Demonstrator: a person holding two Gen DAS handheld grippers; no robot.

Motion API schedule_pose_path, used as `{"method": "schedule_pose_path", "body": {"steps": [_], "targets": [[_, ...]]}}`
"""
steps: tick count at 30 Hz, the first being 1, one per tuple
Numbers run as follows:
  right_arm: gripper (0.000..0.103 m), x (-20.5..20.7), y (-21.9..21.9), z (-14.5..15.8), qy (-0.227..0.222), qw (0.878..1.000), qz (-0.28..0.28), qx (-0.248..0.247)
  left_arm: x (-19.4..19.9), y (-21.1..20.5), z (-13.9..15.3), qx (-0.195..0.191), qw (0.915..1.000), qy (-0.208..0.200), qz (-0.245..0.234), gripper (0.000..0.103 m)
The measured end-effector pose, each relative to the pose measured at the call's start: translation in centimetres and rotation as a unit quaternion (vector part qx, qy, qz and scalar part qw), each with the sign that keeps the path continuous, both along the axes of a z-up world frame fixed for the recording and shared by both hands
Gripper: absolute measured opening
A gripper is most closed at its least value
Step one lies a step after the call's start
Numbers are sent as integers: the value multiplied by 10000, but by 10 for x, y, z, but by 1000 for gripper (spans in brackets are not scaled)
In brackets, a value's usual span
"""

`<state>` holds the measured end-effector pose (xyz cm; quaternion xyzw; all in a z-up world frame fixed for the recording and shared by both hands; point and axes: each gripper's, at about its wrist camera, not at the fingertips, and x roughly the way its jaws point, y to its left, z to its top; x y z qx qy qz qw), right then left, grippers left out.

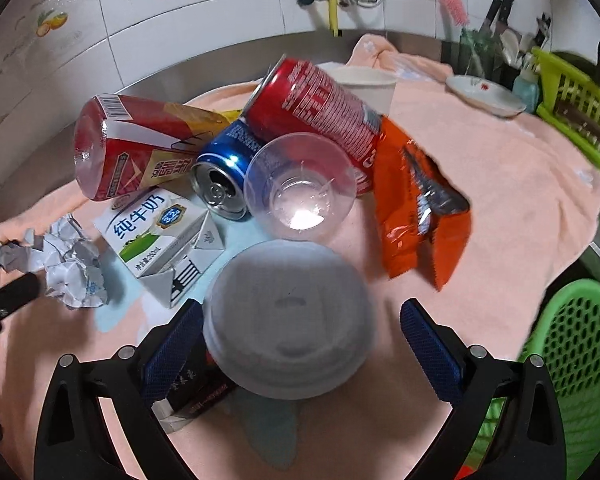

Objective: Collect trash
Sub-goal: 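Grasp the crumpled white paper with the left gripper while the right gripper grasps the white coffee lid, then carry the paper and lid to the green basket and release both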

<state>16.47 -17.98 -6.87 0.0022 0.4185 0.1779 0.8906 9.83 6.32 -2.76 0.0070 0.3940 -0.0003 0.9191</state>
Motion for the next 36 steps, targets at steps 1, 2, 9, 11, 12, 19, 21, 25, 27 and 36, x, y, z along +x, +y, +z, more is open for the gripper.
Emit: {"method": "schedule_pose_path", "body": {"steps": [1,2,9,11,12,19,21,25,27,36], "targets": [[95,1,0,0,17,10000,1,28,3,-1,-2,-4,10000,33,-26,98],[95,2,0,-1,41,10000,7,62,7,-1,-5,-3,10000,74,-43,98],[87,3,1,0,80,9997,84,218,24,2,-24,-391,9986,282,-228,88],[82,1,0,1,57,9995,86,295,24,4,-27,-600,9973,314,-271,77],[82,0,0,2,60,9995,81,307,24,6,-29,-680,9968,320,-284,74],[82,-7,-2,4,2,9992,20,397,19,6,-28,-807,9957,236,-398,44],[82,-10,-4,7,-27,9989,18,463,18,6,-26,-815,9954,227,-444,37],[82,-18,-8,15,-139,9983,4,563,10,4,-21,-770,9960,167,-425,32],[82,-24,-11,19,-191,9980,0,604,6,3,-18,-786,9959,137,-427,28],[82,-55,-50,35,-466,9966,-258,632,-17,-9,5,-932,9935,-83,-654,5]]}}
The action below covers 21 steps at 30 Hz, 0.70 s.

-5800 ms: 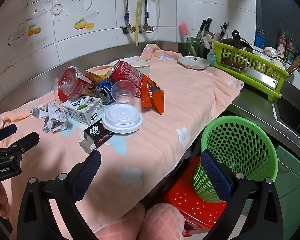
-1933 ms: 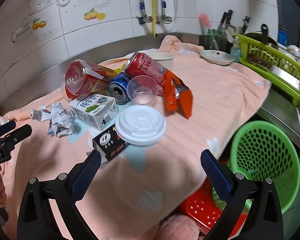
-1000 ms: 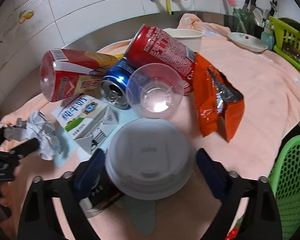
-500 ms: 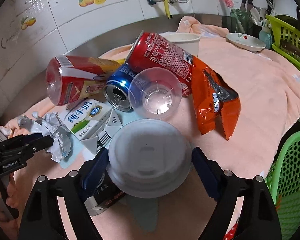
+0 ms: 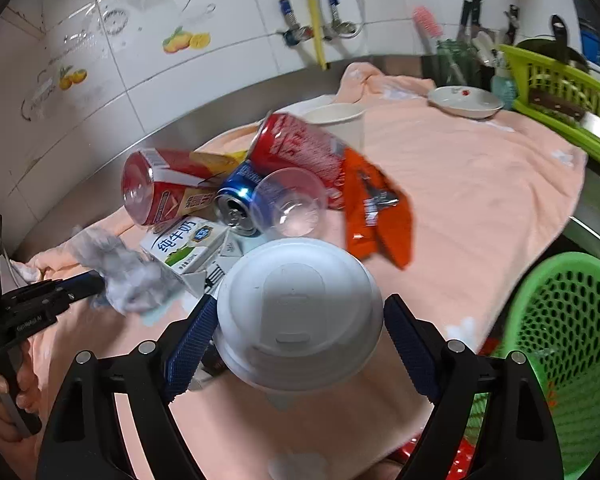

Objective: Collect trash
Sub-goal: 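Carry the paper and lid to the green basket and release both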

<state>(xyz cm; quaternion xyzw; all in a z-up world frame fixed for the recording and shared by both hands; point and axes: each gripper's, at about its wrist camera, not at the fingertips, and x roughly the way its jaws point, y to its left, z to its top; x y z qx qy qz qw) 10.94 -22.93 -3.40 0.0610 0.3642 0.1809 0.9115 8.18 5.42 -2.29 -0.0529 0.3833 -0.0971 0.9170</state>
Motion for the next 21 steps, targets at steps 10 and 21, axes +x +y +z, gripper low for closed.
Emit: {"method": "schedule_pose_path", "body": {"steps": [10,21], "targets": [[82,-17,-39,-1,-22,9993,-363,-17,0,-21,-2,681,9977,-54,-44,23],[82,-14,-36,-8,57,9993,-358,-12,20,-2,-21,927,9955,39,-185,78]]}}
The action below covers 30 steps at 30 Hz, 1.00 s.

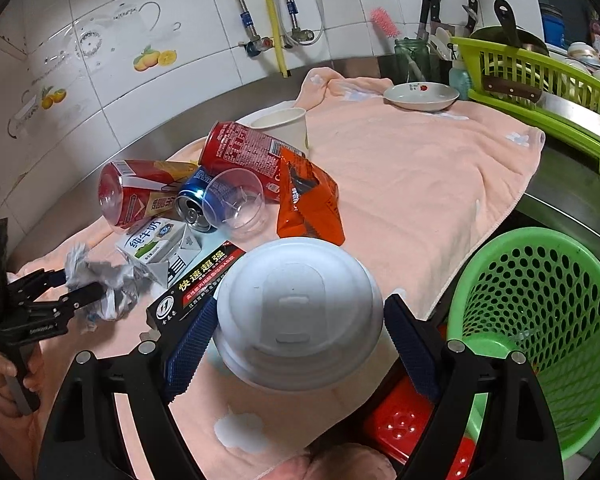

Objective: Collect trash
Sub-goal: 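Carry the paper and lid to the green basket and release both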

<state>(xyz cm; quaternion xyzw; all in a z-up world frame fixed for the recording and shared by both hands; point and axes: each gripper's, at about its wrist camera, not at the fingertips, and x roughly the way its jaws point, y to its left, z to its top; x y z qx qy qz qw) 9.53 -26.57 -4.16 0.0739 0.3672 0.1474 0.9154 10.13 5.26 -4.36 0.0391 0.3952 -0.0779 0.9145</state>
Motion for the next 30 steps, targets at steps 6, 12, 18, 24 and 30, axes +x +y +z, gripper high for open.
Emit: {"method": "schedule_pose_path", "body": {"steps": [6,12,18,24,30], "targets": [[82,4,0,-5,48,10000,-50,-11,11,15,-10,-488,9985,178,-191,82],[82,1,-5,-4,18,9999,-95,-43,4,8,-15,-592,9974,176,-378,57],[82,-7,-25,-4,-1,9995,-312,-69,-5,-2,-7,-337,9986,48,-417,38],[82,-19,-66,-5,5,9970,-761,-137,-14,-3,7,-540,9979,-36,-368,25],[82,-30,-112,-17,161,9910,-1268,-387,-25,-20,27,-713,9956,-198,-568,25]]}}
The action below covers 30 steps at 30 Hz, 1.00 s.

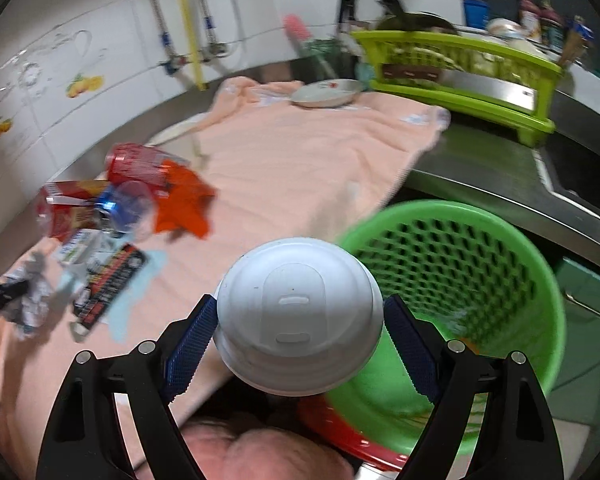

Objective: Collect trash
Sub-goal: 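Carry the paper and lid to the green basket and release both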

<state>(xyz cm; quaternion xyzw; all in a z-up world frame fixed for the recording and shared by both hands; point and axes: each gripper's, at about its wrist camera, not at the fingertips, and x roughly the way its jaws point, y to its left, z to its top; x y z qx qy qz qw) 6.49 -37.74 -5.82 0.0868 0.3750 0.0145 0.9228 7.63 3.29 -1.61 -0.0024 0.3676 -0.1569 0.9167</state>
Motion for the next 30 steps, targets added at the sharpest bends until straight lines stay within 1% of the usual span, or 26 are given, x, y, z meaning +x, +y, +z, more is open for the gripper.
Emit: {"method": "schedule_pose_path", "body": {"steps": [3,6,9,11,13,16,18,23,24,27,30], "targets": [[82,-4,-27,-11,174,9993,-310,-75,-4,-21,17,-112,9994,-184,-273,25],[82,-7,-46,-22,302,9981,-517,-124,-1,-49,29,-270,9975,-251,-600,25],[82,-9,-62,-34,449,9969,-628,-176,6,-83,34,-357,9945,-235,-955,25],[83,-10,-68,-41,513,9963,-653,-200,9,-108,34,-340,9923,-216,-1169,25],[83,-11,-72,-46,580,9958,-673,-215,13,-134,32,-325,9897,-171,-1383,25],[84,-11,-80,-52,595,9958,-684,-98,20,-176,29,-308,9851,-65,-1690,25],[89,-12,-83,-52,539,9963,-674,-34,29,-207,24,-281,9820,40,-1865,25],[90,-18,-87,-46,399,9970,-663,-70,47,-273,6,-250,9746,322,-2203,25],[90,-22,-89,-44,359,9971,-659,-89,48,-280,4,-253,9734,358,-2249,25],[90,-31,-93,-39,267,9972,-676,-186,55,-319,-7,-268,9679,515,-2445,25],[91,-41,-99,-34,167,9968,-729,-294,60,-344,-19,-209,9648,651,-2539,25]]}}
